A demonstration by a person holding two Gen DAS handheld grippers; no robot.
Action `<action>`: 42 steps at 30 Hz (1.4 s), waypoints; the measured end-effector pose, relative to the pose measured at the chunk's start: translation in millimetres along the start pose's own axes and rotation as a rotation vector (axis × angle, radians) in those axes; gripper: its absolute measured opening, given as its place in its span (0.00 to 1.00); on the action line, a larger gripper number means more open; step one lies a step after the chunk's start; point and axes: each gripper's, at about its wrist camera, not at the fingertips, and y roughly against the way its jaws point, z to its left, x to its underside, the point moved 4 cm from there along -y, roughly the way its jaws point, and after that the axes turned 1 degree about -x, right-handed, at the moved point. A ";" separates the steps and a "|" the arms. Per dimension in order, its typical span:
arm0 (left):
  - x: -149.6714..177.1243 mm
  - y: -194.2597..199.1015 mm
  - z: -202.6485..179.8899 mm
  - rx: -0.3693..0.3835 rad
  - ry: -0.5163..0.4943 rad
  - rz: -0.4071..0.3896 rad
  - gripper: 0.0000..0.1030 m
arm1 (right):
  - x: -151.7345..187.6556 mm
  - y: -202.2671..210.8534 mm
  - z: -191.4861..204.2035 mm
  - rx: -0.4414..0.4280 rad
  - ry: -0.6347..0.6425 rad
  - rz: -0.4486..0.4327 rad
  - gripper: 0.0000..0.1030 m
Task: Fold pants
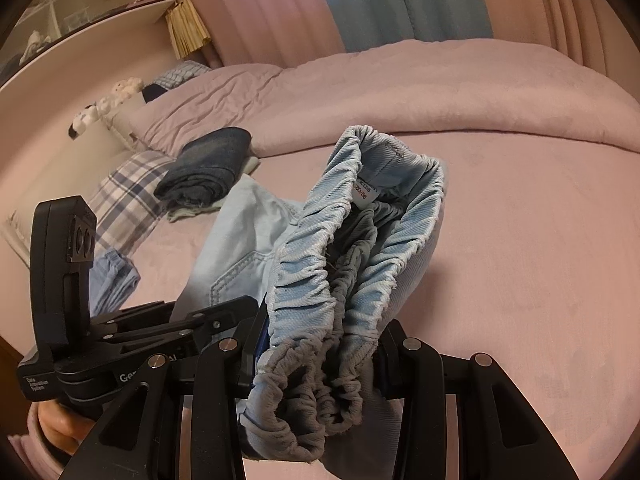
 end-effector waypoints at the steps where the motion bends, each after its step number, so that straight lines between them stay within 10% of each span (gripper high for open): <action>1: -1.8 -1.4 0.5 -0.001 0.001 0.000 0.25 | 0.3 0.2 0.4 0.000 0.000 0.000 0.41; 42: -27.5 -80.2 38.9 -0.095 -0.003 0.099 0.26 | -19.7 -74.8 -57.3 -0.007 -0.131 0.113 0.41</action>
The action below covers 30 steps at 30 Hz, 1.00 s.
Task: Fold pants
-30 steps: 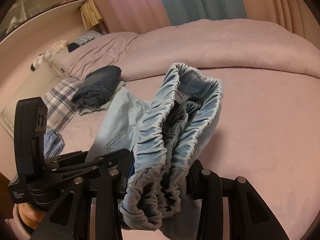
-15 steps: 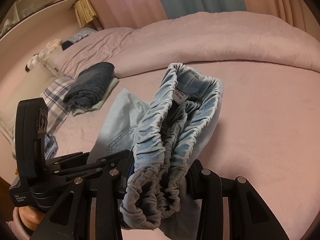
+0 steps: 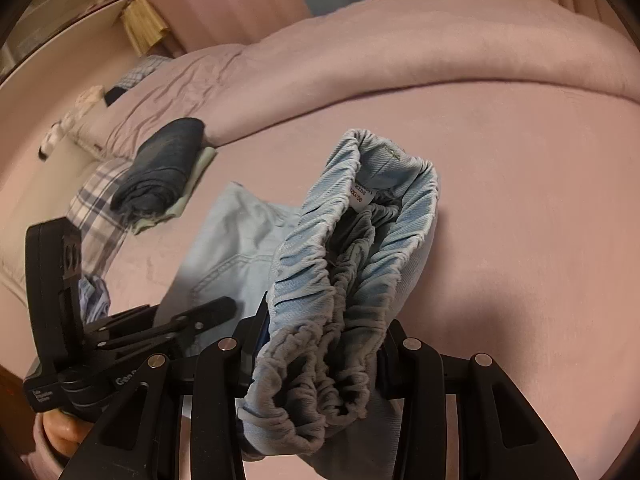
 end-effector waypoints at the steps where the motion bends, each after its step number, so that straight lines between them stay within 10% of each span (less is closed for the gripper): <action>1: 0.8 -1.3 2.0 -0.004 0.001 0.003 0.30 | 0.9 -1.3 -3.5 -0.004 -0.014 0.006 0.41; 9: 3.3 -9.6 9.6 -0.011 -0.007 0.012 0.36 | 5.1 -10.7 -23.4 -0.015 -0.076 0.039 0.44; 18: 7.7 -13.3 26.1 -0.055 0.017 0.017 0.73 | 13.7 -11.2 -44.9 0.009 -0.117 0.068 0.63; 30: 19.6 -3.0 35.4 -0.089 0.014 0.011 0.77 | 16.0 9.3 -50.9 0.095 -0.094 0.050 0.64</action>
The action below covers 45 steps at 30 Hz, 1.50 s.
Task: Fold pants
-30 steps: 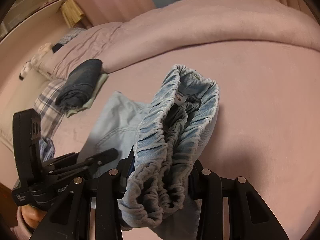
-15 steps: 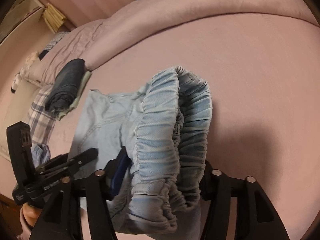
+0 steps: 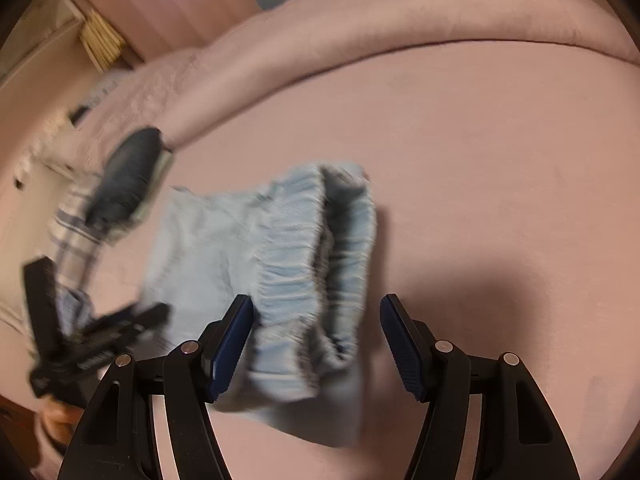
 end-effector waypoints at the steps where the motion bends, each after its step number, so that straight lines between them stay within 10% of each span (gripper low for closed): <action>1: 1.1 -2.6 0.1 -0.004 0.001 0.002 0.77 | 2.3 -4.4 -1.1 0.026 0.009 0.014 0.64; 16: 12.5 43.6 -8.7 -0.075 -0.040 -0.031 0.96 | 10.1 19.2 31.9 0.142 0.128 -0.021 0.68; 20: 17.0 82.8 -14.3 -0.088 -0.040 -0.067 0.99 | 14.4 45.8 48.9 0.141 0.151 -0.054 0.94; 25: 24.2 120.6 -25.7 -0.209 -0.068 -0.082 0.99 | 21.4 78.3 71.4 0.155 0.211 -0.084 0.99; 45: 46.8 185.6 -48.1 -0.205 -0.063 -0.177 0.99 | 49.5 133.9 89.9 0.155 0.231 -0.140 0.99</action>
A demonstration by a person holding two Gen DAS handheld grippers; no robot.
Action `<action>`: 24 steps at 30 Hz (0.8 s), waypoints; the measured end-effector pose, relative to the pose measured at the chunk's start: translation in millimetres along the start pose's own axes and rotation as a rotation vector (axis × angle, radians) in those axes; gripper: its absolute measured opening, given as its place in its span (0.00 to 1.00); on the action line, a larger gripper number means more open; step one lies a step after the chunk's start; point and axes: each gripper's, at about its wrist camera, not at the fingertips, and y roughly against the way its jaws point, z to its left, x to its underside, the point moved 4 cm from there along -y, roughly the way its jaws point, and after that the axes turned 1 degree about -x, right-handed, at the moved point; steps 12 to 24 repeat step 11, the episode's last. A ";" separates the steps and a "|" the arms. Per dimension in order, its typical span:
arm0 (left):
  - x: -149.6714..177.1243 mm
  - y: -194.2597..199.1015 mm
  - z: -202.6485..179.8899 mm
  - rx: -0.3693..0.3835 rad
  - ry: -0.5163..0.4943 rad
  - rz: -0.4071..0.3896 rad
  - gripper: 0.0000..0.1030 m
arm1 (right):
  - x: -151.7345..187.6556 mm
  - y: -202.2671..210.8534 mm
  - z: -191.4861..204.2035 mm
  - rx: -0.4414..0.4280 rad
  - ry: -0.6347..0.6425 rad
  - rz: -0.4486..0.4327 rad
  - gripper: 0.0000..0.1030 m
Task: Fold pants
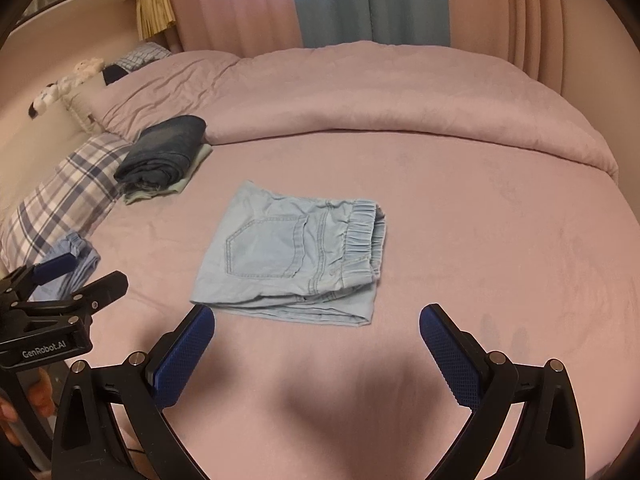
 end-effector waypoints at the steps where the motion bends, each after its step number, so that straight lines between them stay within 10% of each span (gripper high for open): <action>1: 0.2 0.0 -0.3 0.001 -0.002 0.000 0.99 | -0.1 -0.2 0.0 -0.003 0.000 -0.001 0.99; 24: -0.5 -0.8 -2.5 0.011 -0.007 0.002 0.99 | 0.6 2.0 2.3 -0.003 0.004 -0.003 0.99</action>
